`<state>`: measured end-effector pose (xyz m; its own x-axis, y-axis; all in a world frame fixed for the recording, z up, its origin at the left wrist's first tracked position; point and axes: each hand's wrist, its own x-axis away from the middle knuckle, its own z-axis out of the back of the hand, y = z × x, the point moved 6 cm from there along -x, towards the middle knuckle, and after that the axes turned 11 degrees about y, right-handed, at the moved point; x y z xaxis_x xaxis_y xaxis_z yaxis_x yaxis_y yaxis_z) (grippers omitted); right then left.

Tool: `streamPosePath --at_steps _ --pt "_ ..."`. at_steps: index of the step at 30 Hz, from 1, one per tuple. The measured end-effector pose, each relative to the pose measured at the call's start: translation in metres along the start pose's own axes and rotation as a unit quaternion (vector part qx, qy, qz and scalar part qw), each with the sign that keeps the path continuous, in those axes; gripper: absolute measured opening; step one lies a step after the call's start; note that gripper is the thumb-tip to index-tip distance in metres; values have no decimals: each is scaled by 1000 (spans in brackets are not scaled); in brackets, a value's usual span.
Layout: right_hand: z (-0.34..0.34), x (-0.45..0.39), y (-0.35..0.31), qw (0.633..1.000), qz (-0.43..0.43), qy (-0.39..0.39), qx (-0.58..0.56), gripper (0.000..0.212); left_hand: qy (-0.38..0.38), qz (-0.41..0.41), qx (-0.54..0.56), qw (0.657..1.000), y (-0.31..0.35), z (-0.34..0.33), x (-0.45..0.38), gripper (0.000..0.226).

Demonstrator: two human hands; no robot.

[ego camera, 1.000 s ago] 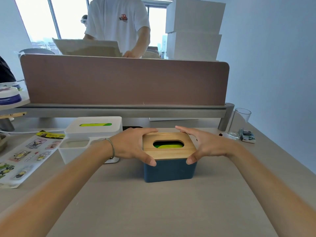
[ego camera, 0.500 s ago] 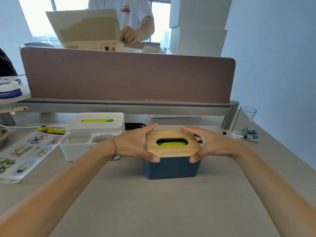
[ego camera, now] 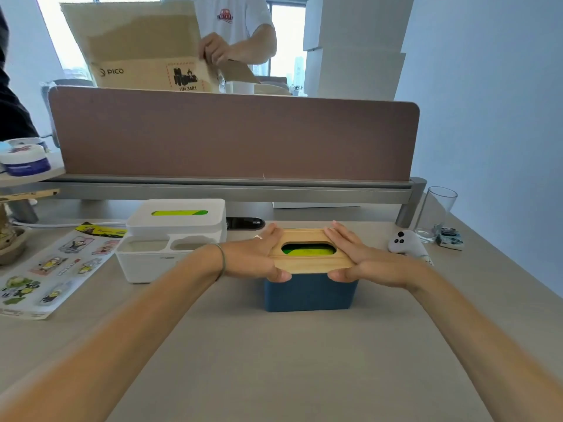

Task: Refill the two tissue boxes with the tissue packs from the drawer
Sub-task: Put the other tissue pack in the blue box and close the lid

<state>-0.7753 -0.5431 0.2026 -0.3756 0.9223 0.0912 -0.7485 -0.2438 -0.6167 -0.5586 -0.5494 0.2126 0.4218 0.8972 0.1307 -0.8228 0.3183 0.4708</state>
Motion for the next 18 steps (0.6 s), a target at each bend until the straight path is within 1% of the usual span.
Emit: streamPosePath --at_steps 1,3,4,6,8,10,12,14,16,18 --pt "-2 4 -3 1000 4 18 -15 104 11 -1 18 1000 3 -3 3 98" --pt "-5 13 -8 994 1 83 -76 105 67 4 63 996 6 -10 9 89" --pt "-7 18 -7 985 0 131 -114 105 114 8 84 990 3 -16 14 88" --pt "-13 28 -1 957 12 228 -177 101 227 10 129 965 -4 -28 27 83" --pt "-27 34 7 938 13 277 -205 101 302 13 148 942 -4 -40 43 74" --pt "-38 33 12 934 12 304 -188 101 353 14 126 927 2 -45 54 70" --pt "-37 29 10 927 23 331 -172 92 383 14 98 919 9 -43 55 69" --pt "-30 19 3 922 33 350 -164 82 387 25 72 919 8 -35 48 70" --pt "-24 5 -3 922 34 351 -160 78 389 42 47 919 2 -24 37 70" --pt "-23 -15 -6 924 32 349 -155 78 397 64 51 914 -6 -13 26 67"
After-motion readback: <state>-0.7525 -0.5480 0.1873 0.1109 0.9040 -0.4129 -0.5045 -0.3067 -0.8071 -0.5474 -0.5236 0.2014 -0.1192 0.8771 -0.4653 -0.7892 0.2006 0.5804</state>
